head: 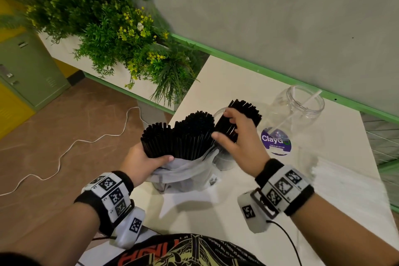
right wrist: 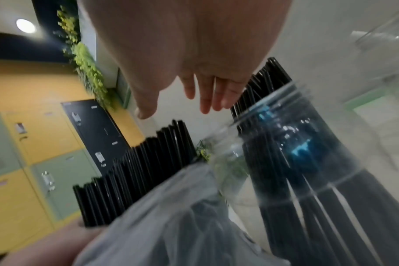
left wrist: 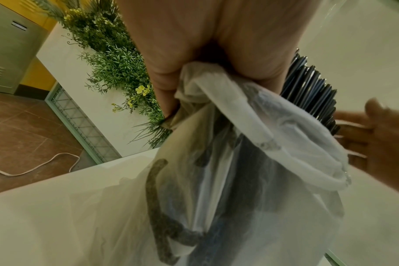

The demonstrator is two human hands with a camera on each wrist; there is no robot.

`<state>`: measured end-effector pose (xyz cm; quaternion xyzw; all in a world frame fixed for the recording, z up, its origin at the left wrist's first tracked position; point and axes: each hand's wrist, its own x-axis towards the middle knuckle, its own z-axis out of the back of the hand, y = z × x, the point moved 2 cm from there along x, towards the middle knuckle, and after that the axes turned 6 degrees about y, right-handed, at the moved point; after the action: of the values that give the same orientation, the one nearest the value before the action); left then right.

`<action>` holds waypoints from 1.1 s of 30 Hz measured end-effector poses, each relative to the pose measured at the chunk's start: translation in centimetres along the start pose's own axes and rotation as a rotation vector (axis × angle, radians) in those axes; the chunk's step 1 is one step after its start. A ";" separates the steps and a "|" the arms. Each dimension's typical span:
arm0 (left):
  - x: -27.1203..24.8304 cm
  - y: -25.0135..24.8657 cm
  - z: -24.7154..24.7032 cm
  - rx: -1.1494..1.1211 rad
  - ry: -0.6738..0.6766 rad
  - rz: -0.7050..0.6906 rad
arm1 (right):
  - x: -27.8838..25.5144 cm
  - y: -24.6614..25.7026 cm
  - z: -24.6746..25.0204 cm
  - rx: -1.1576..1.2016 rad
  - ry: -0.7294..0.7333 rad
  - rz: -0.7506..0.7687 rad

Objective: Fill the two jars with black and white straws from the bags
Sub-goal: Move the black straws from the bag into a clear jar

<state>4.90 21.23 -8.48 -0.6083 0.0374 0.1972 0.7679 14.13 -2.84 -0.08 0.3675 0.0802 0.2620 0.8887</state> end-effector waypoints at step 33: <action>-2.2 -1.1 0.0 -0.077 0.104 -0.069 | -1.4 2.9 -7.0 0.301 -0.067 -0.017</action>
<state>3.22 20.45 -6.78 -0.6479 0.0486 0.1401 0.7471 9.39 2.43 -3.19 0.5044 0.0922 0.2271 0.8280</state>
